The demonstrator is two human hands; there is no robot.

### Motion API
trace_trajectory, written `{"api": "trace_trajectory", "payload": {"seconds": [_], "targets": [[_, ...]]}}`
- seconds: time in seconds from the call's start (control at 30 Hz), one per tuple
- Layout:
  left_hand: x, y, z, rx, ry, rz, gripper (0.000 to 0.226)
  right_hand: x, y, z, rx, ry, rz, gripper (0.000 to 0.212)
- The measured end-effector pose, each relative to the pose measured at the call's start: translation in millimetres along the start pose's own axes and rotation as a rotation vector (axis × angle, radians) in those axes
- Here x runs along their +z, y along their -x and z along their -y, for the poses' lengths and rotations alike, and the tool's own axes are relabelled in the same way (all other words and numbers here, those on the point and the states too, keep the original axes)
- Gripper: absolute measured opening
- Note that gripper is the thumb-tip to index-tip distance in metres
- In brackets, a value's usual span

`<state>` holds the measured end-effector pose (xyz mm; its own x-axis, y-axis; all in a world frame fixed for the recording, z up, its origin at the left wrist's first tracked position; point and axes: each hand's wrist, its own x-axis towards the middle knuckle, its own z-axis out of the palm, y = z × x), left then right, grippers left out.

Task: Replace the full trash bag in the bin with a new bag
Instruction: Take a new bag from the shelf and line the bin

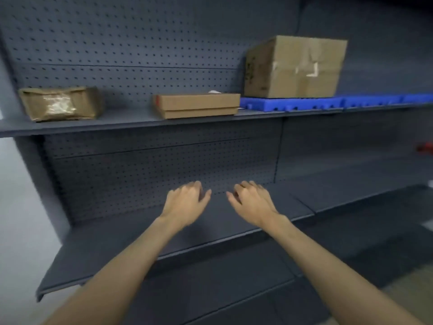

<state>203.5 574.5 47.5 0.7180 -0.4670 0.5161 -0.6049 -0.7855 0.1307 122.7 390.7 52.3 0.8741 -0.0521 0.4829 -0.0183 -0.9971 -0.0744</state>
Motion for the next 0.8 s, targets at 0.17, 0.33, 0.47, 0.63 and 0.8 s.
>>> {"api": "trace_trajectory", "payload": {"seconds": [0.17,0.33,0.47,0.63,0.8], "targets": [[33.0,-38.8,-118.6,0.222,0.131,0.04,0.039,-51.3,56.5,-100.5,0.232,0.124,-0.043,0.042],[55.7,-58.1,-234.7,0.413,0.245,0.089,0.039,-100.5,124.6,-183.3,0.446,0.235,-0.075,0.041],[69.6,-58.0,-329.9,0.532,0.333,0.128,0.04,-142.4,183.0,-244.0,0.607,0.326,-0.076,0.038],[83.6,-51.5,-436.7,0.672,0.397,0.139,0.038,-184.8,249.9,-308.6,0.751,0.402,-0.082,0.043],[97.9,-58.4,-533.5,0.799,0.412,0.149,0.038,-215.3,301.9,-371.6,0.873,0.427,-0.137,0.042]]}}
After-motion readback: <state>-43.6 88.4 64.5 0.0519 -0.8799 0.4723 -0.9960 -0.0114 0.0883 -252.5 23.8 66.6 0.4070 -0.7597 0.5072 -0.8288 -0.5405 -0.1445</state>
